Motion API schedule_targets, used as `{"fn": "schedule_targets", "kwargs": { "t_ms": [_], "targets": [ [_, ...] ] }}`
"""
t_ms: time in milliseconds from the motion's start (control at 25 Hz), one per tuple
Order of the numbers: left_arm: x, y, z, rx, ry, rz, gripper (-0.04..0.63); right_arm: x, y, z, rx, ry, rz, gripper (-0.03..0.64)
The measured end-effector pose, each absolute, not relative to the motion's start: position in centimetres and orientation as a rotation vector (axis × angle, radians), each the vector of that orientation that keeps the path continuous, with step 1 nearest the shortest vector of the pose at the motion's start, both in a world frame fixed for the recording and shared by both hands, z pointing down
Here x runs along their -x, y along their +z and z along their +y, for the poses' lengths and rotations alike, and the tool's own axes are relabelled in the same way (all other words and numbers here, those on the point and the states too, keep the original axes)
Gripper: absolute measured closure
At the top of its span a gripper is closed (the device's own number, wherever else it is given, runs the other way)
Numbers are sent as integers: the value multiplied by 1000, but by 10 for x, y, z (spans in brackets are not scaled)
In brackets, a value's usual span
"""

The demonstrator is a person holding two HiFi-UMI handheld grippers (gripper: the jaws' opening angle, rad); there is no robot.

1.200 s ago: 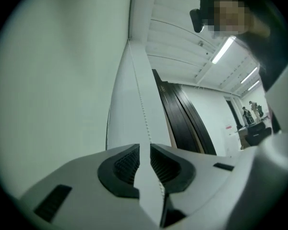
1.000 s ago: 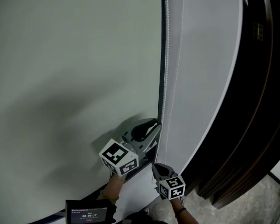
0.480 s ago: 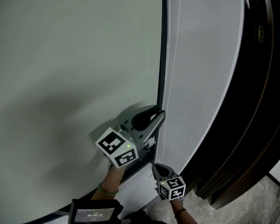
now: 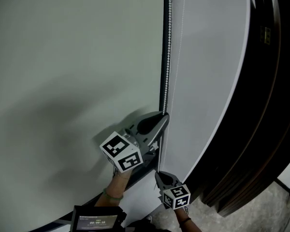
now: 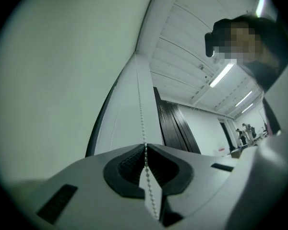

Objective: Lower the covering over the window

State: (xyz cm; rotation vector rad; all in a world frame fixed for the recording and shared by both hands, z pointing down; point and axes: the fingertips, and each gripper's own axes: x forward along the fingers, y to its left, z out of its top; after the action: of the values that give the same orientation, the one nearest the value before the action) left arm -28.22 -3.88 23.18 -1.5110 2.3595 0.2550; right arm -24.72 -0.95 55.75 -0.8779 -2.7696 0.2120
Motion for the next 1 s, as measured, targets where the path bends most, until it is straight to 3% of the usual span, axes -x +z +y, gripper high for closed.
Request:
{"fn": "schedule_targets", "kwargs": {
  "t_ms": [400,520,680,1000],
  "targets": [
    [304,347,-28,1522,214,2603,583,233,569,-30,797,208,-2750,604],
    [309,426,-29,1572,137,2782,583,247,523,-45,820,288,-2828,604],
    [304,514,-22,1626,265,2954,583,261,431,-57,912,338,-2972,603],
    [291,539,-36,1692,296,2978,583,294,293,-50,1116,168,-3137,546]
  ]
}}
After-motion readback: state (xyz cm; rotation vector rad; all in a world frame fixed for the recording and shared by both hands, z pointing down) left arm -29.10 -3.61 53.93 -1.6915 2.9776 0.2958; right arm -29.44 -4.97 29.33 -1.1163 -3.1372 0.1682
